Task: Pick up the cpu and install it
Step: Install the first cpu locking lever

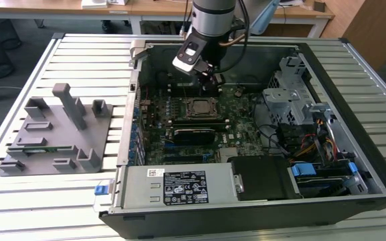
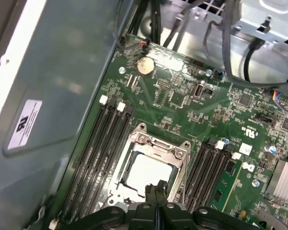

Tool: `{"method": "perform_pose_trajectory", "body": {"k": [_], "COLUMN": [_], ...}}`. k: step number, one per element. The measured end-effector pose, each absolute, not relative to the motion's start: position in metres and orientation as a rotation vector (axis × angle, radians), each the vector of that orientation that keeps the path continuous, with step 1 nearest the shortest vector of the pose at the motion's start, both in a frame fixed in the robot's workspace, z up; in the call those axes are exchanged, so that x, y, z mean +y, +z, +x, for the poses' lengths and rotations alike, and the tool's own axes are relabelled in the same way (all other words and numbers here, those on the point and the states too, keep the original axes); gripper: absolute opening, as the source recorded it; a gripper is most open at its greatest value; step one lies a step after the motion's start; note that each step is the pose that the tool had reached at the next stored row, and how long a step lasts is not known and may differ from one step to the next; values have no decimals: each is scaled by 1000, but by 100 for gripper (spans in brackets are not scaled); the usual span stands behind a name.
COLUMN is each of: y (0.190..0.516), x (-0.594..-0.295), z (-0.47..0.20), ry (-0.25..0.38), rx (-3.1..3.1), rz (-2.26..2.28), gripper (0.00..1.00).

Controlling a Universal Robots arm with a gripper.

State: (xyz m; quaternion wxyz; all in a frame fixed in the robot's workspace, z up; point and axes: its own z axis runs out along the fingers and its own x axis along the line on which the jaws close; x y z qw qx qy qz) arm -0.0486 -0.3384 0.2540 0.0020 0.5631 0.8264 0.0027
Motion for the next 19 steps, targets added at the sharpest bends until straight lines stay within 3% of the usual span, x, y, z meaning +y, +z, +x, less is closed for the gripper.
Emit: {"method": "perform_pose_trajectory", "body": {"k": [19], "y": [251], "x": [-338], "z": [-49], "ry": [7], "rx": [2840], "rz": [1336], "gripper": [11]}}
